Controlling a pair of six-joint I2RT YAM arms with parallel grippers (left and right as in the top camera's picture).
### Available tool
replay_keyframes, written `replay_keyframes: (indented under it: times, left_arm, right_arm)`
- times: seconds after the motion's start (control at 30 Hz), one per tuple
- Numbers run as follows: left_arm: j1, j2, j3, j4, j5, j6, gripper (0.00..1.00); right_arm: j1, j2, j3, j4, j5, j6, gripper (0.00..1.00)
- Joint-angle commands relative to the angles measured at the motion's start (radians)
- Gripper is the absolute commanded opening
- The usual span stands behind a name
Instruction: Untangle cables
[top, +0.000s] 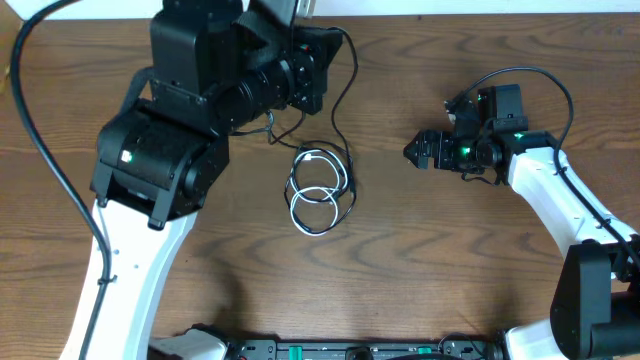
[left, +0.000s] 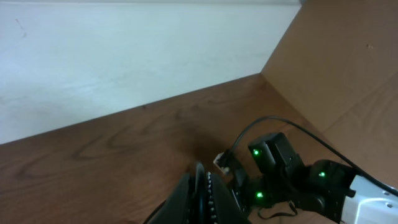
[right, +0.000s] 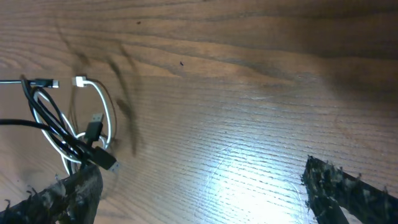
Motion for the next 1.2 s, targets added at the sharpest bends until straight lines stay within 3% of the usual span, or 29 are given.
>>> replay_keyframes:
  times: [0.0, 0.57, 0.77, 1.03, 1.17]
  left_arm:
    - [0.005, 0.008, 0.029, -0.020, 0.023, 0.026, 0.07]
    - [0.005, 0.062, 0.031, -0.180, 0.010, 0.047, 0.07]
    - [0.005, 0.063, 0.079, -0.136, 0.011, 0.048, 0.07]
    - [0.005, 0.059, 0.319, -0.072, 0.031, 0.044, 0.07]
    - [0.005, 0.040, 0.379, -0.002, 0.053, 0.040, 0.08]
  right_arm:
    - [-0.004, 0.002, 0.013, 0.000, 0.005, 0.001, 0.99]
    - [-0.004, 0.002, 0.013, 0.000, 0.005, 0.001, 0.99]
    - [-0.003, 0.001, 0.013, 0.000, -0.026, 0.013, 0.99]
    - [-0.003, 0.001, 0.013, 0.018, -0.072, 0.132, 0.99]
    - [-0.008, 0.000, 0.013, 0.032, -0.166, 0.074, 0.92]
